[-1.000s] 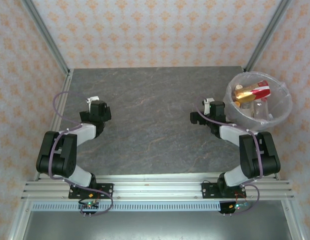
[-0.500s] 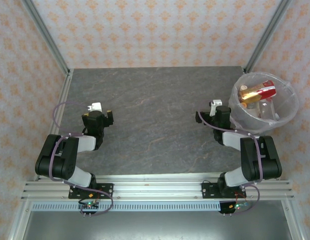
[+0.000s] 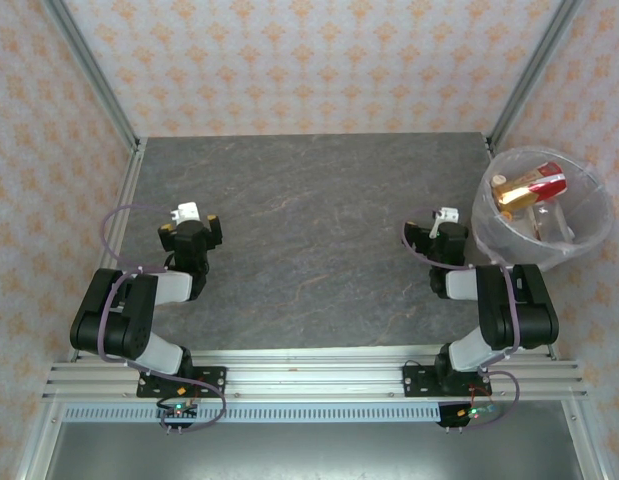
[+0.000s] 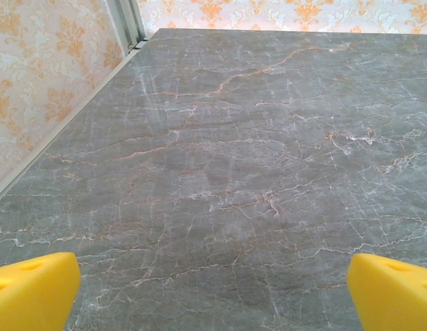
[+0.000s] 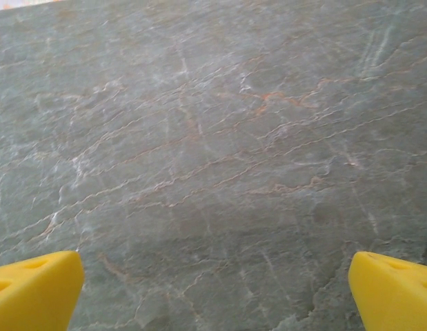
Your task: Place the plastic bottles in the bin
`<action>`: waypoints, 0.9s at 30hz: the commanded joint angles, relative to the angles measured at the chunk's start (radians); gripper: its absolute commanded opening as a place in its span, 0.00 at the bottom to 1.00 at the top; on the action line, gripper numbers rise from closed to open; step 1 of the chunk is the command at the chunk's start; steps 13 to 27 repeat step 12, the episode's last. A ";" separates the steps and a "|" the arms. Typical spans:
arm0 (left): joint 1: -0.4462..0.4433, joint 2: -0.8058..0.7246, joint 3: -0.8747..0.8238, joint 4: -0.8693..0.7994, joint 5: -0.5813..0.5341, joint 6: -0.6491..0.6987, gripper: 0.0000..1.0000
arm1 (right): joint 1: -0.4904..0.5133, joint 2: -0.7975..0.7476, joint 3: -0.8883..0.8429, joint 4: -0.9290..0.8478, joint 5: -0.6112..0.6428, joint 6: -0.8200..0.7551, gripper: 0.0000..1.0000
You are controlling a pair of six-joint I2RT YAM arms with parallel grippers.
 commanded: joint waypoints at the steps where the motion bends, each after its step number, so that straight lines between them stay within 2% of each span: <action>1: -0.006 -0.003 -0.010 0.036 -0.040 -0.013 1.00 | -0.012 -0.004 0.024 0.031 0.070 0.032 0.99; 27: -0.005 -0.003 -0.010 0.036 -0.038 -0.011 1.00 | -0.012 -0.006 0.020 0.041 0.071 0.031 0.99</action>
